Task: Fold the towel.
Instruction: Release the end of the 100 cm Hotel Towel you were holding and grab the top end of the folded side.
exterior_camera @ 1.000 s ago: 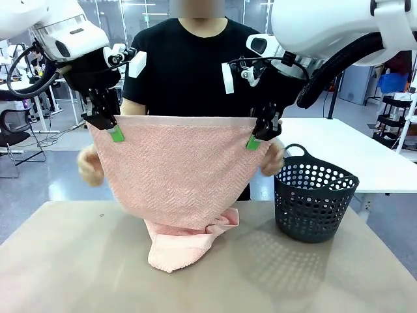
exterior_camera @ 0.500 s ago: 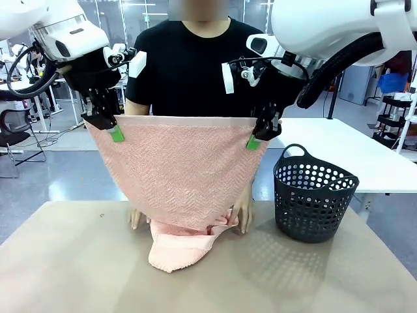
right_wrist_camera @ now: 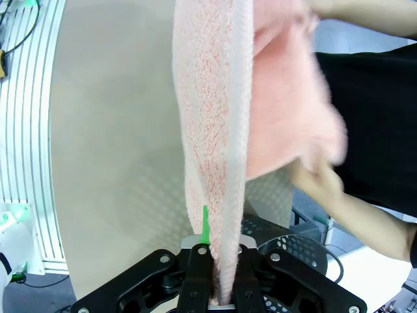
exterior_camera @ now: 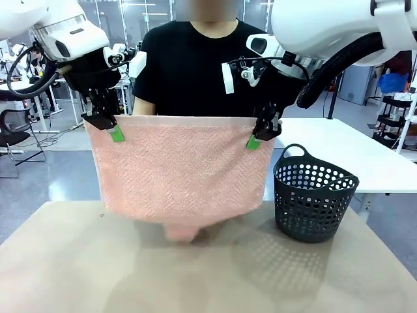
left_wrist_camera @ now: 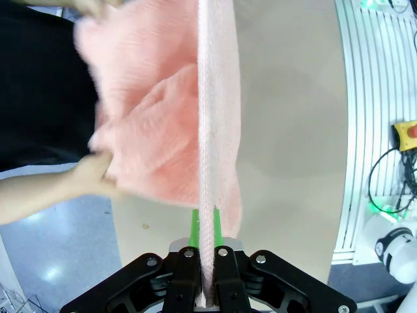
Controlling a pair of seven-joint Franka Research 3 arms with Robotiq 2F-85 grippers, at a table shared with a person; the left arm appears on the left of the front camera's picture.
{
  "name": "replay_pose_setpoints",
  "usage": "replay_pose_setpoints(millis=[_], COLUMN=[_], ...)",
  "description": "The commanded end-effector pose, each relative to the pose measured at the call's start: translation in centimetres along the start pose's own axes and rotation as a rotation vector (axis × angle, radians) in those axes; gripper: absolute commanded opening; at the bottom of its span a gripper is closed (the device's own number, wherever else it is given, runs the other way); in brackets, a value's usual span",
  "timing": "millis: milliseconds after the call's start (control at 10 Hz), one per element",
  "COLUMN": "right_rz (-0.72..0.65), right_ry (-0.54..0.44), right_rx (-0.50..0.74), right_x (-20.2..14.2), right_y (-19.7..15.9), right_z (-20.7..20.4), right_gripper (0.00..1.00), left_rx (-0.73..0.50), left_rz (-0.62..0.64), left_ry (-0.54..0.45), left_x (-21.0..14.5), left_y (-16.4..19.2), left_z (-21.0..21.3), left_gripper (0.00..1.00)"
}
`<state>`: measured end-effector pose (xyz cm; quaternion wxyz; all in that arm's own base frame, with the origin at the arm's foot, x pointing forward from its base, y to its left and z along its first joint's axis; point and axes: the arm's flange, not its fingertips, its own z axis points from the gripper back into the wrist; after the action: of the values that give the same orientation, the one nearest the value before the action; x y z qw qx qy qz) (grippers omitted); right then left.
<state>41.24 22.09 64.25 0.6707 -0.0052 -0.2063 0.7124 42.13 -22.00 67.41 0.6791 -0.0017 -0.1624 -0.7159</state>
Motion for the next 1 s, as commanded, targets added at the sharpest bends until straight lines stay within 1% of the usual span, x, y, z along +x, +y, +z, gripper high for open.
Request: replay_pose_setpoints(millis=[0,900], right_rz=[0.002,0.002], right_ry=[0.005,0.005], right_rx=[0.002,0.002], right_x=[-0.02,-0.02], right_y=[0.05,0.05], right_z=[-0.04,-0.04], right_gripper=[0.0,0.0], left_rx=[0.003,0.003], left_rz=[-0.002,-0.002], left_ry=[0.004,0.004], left_x=[0.03,0.03], left_y=[-0.03,-0.03], left_z=[0.06,0.06], left_gripper=[0.0,0.0])
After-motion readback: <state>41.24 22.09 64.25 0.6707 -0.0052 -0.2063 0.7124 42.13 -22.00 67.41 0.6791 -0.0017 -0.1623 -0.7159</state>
